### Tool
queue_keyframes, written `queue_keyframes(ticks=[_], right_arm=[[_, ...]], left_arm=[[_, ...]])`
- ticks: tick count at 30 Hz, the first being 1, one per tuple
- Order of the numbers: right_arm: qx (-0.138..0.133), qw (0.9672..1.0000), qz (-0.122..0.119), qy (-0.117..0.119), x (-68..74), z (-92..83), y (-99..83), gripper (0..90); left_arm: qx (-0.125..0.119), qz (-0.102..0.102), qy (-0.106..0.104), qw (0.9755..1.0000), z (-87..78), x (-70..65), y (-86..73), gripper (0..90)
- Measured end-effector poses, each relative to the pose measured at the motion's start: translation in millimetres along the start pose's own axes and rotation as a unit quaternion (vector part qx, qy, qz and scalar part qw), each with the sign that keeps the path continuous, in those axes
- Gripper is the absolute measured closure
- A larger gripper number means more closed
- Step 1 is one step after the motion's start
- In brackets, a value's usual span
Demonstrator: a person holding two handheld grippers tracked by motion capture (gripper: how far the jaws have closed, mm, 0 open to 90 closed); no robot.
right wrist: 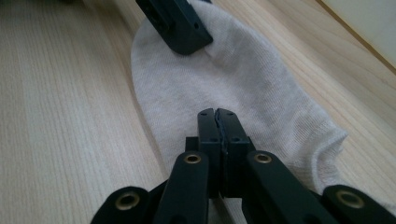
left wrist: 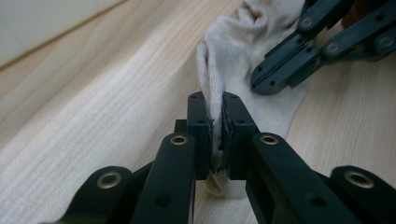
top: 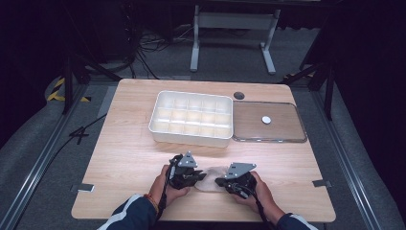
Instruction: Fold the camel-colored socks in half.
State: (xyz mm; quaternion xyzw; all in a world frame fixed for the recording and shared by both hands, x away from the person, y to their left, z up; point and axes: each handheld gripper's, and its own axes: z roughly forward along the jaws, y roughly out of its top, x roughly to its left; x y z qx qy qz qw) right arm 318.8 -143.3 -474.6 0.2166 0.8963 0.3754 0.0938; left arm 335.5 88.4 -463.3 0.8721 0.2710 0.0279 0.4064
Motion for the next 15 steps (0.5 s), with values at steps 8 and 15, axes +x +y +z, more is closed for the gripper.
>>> queue_keyframes(ticks=[8,15], right_arm=[[0.003,1.0,0.001,-0.002,-0.5,3.6,4.3,89.9],[-0.024,0.9994,0.009,-0.024,-4.2,-7.5,7.4,87.3]], left_arm=[[-0.019,0.002,-0.002,0.9998,-3.3,-3.9,2.4,83.4],[-0.003,0.012,0.011,0.9999,-1.2,-3.8,0.4,83.6]])
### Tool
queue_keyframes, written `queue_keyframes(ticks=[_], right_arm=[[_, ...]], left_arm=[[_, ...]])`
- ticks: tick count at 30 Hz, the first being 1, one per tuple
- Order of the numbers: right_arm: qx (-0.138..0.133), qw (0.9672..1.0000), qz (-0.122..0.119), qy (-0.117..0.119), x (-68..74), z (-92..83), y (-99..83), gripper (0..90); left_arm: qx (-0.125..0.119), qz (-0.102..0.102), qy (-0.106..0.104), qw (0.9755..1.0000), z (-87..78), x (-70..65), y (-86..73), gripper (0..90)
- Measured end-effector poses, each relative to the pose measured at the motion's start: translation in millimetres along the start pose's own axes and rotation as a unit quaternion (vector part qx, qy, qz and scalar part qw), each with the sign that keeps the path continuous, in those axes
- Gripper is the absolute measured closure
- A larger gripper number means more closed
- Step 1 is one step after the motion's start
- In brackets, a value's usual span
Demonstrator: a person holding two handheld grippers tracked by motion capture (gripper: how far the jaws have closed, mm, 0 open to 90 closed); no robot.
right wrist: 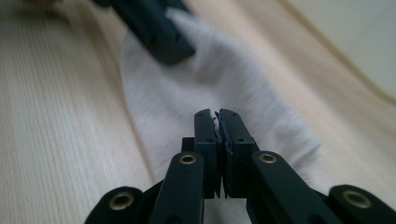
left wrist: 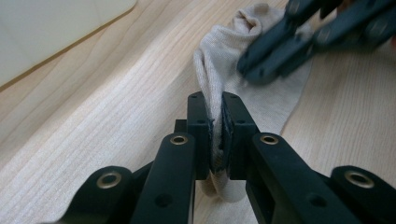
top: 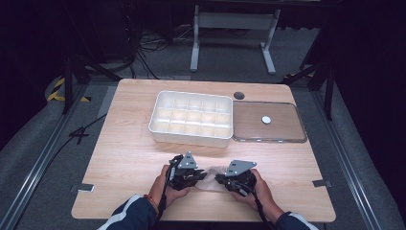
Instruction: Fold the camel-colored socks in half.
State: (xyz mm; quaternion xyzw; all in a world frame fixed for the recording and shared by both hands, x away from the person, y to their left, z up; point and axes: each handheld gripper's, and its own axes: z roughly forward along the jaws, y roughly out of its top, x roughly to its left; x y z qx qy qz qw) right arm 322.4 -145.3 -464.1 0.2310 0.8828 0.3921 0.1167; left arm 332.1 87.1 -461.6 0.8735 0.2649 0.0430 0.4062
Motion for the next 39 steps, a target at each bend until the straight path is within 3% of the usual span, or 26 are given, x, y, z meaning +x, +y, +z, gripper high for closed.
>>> queue_keyframes(ticks=[2,5,9,13,23,25,26,28,33,37,39], right_arm=[[-0.014,0.9998,0.004,-0.013,-2.9,-5.5,2.3,88.6],[-0.001,0.9996,0.01,-0.026,-6.4,-1.6,0.5,89.0],[0.021,0.9995,0.0,-0.025,-4.0,11.2,-0.9,89.2],[0.019,0.9993,-0.002,-0.033,-0.8,17.7,1.3,89.4],[0.002,0.9997,0.008,-0.021,-3.6,30.7,8.2,88.9],[-0.005,0.9999,0.008,-0.013,-4.3,31.6,8.2,84.6],[-0.005,0.9999,0.007,-0.008,-4.3,30.5,8.6,79.7],[-0.009,0.9999,-0.003,-0.013,-6.0,24.6,9.9,79.6],[-0.036,0.9991,0.005,-0.021,-20.6,-4.7,6.8,77.2],[-0.025,0.9992,0.011,-0.031,-31.2,-18.9,-3.8,75.9],[-0.005,0.9995,0.008,-0.029,-33.2,-20.0,-9.5,75.0]], left_arm=[[0.0,-0.001,-0.001,1.0,-0.2,0.3,0.2,83.6],[0.0,-0.003,-0.003,1.0,0.1,0.8,0.6,83.5],[-0.003,-0.004,-0.003,1.0,-0.7,0.2,3.0,83.4],[-0.014,-0.013,-0.007,0.9998,-2.6,1.3,6.0,83.3],[-0.02,-0.004,0.0,0.9998,-6.1,-0.5,10.4,83.3],[-0.019,-0.001,0.001,0.9998,-6.6,-0.5,10.7,83.3],[-0.019,-0.001,0.004,0.9998,-7.4,-0.5,10.8,83.3],[-0.018,-0.004,0.006,0.9998,-9.4,0.5,10.5,83.5],[-0.02,-0.011,0.01,0.9997,-10.9,2.7,9.7,83.5],[-0.018,-0.009,0.011,0.9997,-9.5,2.5,10.5,83.4],[-0.017,-0.007,0.011,0.9998,-9.3,1.9,11.4,83.4]])
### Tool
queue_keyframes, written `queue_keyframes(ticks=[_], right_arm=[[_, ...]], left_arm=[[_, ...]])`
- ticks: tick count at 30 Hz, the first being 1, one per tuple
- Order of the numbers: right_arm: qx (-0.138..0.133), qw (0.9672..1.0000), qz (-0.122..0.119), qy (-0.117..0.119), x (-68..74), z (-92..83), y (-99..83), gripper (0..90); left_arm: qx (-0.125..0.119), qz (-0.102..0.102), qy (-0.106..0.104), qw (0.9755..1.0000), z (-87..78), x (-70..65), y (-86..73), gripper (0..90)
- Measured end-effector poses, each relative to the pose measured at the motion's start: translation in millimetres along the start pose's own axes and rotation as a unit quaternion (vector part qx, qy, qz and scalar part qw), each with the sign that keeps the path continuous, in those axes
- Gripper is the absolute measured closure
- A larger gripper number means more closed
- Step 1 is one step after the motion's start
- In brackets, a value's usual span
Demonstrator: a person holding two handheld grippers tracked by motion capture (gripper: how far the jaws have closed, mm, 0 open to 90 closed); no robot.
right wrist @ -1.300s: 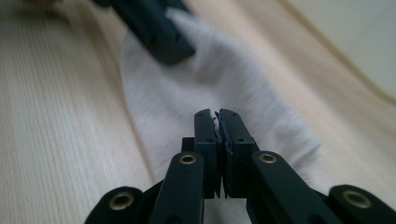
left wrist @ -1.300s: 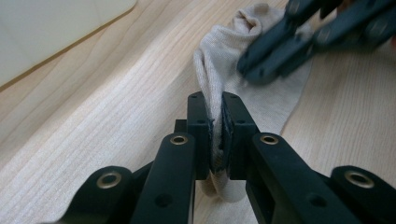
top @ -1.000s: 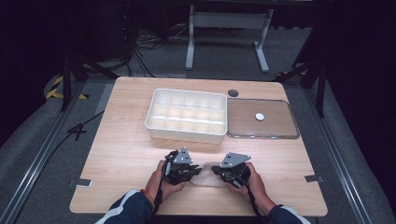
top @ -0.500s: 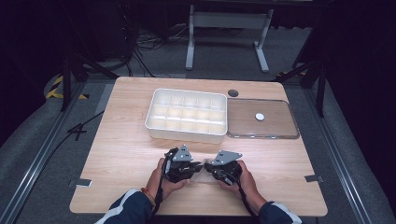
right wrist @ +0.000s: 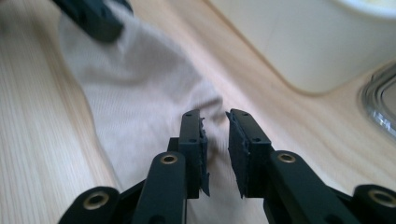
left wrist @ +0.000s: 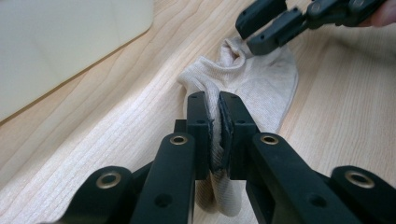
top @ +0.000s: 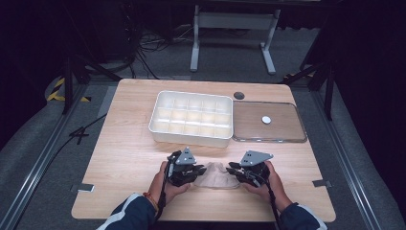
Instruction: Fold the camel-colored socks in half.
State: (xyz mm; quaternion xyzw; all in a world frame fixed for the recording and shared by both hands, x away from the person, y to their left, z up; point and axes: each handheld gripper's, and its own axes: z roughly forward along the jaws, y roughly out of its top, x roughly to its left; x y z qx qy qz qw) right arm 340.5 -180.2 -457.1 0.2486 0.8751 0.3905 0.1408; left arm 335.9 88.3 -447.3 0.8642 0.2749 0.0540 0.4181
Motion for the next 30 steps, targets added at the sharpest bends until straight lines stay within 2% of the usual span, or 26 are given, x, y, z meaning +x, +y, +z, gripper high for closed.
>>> queue_keyframes(ticks=[3,6,8,13,17,19,21,23,25,27,30], right_arm=[[0.023,0.9997,-0.005,0.001,0.2,5.4,-4.6,74.6],[0.033,0.9994,-0.006,-0.003,0.7,12.1,-6.1,75.0],[0.03,0.9996,-0.004,-0.001,2.6,15.6,-7.8,76.2],[0.028,0.9996,-0.006,-0.001,3.7,17.0,-7.1,76.9],[0.028,0.9996,-0.007,0.0,3.5,17.5,-6.5,76.6],[0.026,0.9997,-0.007,-0.001,3.1,17.4,-6.4,73.4],[0.026,0.9996,-0.008,0.009,2.4,14.3,-4.4,60.7],[0.024,0.9995,-0.021,0.003,4.4,6.1,-0.3,55.4],[0.011,0.9998,-0.016,0.002,3.3,-4.3,0.5,54.1],[0.006,1.0,0.004,-0.005,-0.3,-10.6,-3.6,54.2],[0.021,0.9992,0.033,-0.01,-7.0,-10.6,-14.7,54.5]], left_arm=[[-0.001,0.0,-0.003,1.0,1.3,-0.8,1.5,83.4],[-0.005,0.003,-0.003,1.0,3.2,-1.8,5.2,83.4],[-0.005,0.013,-0.003,0.9999,4.7,-4.3,8.6,83.4],[-0.017,0.003,-0.01,0.9998,10.5,-6.1,14.8,83.4],[-0.012,0.005,-0.005,0.9999,14.9,-7.9,17.3,83.4],[-0.014,0.005,-0.006,0.9999,16.8,-8.3,18.0,83.5],[-0.012,0.004,-0.003,0.9999,17.3,-8.4,18.0,83.5],[-0.015,-0.003,-0.003,0.9999,16.0,-8.1,16.9,83.6],[-0.018,-0.005,-0.002,0.9998,13.6,-6.3,16.1,83.6],[-0.02,-0.009,-0.006,0.9997,12.4,-5.6,15.6,83.6],[-0.023,-0.013,-0.009,0.9996,11.9,-6.7,15.4,83.6]])
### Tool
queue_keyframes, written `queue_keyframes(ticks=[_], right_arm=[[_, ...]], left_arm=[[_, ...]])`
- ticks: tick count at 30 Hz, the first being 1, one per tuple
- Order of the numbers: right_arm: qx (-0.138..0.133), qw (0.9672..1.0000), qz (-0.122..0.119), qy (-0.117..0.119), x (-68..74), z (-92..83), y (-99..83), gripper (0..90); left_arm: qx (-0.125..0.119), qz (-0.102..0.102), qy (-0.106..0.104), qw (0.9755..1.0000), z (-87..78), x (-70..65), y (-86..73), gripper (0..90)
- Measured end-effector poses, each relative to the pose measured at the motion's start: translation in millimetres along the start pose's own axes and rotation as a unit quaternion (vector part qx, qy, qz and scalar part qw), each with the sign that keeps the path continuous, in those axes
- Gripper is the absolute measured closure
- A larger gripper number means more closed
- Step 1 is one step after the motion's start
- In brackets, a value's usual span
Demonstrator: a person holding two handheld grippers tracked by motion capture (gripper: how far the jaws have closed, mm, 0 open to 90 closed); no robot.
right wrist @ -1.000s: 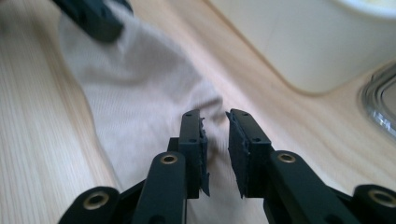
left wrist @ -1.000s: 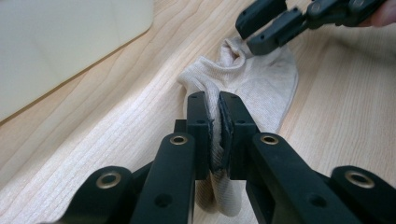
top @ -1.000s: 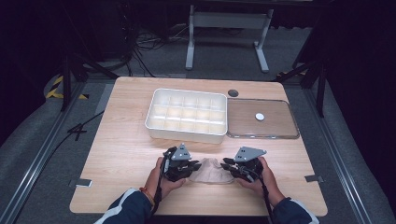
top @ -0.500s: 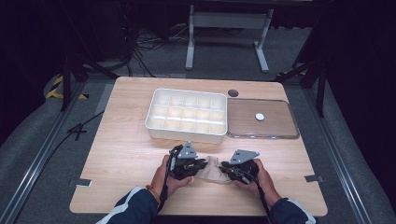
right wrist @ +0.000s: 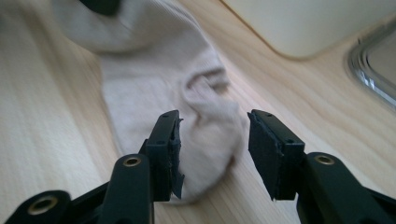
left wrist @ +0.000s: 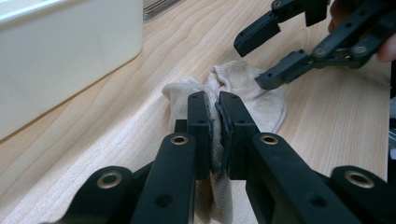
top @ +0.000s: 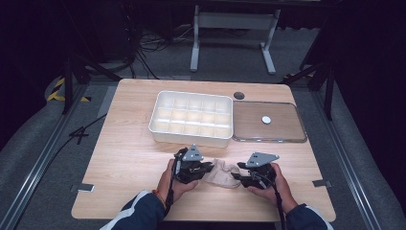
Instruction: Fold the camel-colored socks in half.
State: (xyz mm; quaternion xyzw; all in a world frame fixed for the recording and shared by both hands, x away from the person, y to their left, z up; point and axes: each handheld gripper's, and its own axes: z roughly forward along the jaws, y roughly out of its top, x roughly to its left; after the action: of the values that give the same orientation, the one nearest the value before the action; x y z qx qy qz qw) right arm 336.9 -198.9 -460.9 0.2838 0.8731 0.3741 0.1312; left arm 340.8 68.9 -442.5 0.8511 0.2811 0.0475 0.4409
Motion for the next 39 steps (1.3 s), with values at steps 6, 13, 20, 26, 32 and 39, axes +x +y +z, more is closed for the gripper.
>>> queue_keyframes(ticks=[6,13,20,26,32,39], right_arm=[[0.018,0.9998,0.009,0.0,-5.8,11.6,-4.1,58.5],[0.019,0.9998,0.001,0.01,-7.0,13.4,-3.6,61.5],[0.017,0.9997,-0.004,0.019,-9.0,14.3,-3.4,62.7],[0.018,0.9996,-0.006,0.021,-8.9,14.2,-3.5,63.4],[0.017,0.9996,-0.003,0.024,-10.0,14.3,-4.0,63.3],[0.017,0.9995,-0.002,0.026,-10.5,14.1,-4.6,63.4]], left_arm=[[0.009,0.015,0.0,0.9998,6.8,-6.0,5.6,83.6],[0.017,0.019,-0.005,0.9997,20.8,-11.2,14.1,83.6],[0.023,0.02,0.002,0.9995,38.3,-18.7,22.3,83.6],[0.029,0.019,0.005,0.9994,51.8,-22.7,26.3,83.6],[0.018,0.007,0.003,0.9998,59.0,-21.9,23.2,80.5],[-0.017,0.02,-0.005,0.9996,52.5,-23.8,26.8,64.8]])
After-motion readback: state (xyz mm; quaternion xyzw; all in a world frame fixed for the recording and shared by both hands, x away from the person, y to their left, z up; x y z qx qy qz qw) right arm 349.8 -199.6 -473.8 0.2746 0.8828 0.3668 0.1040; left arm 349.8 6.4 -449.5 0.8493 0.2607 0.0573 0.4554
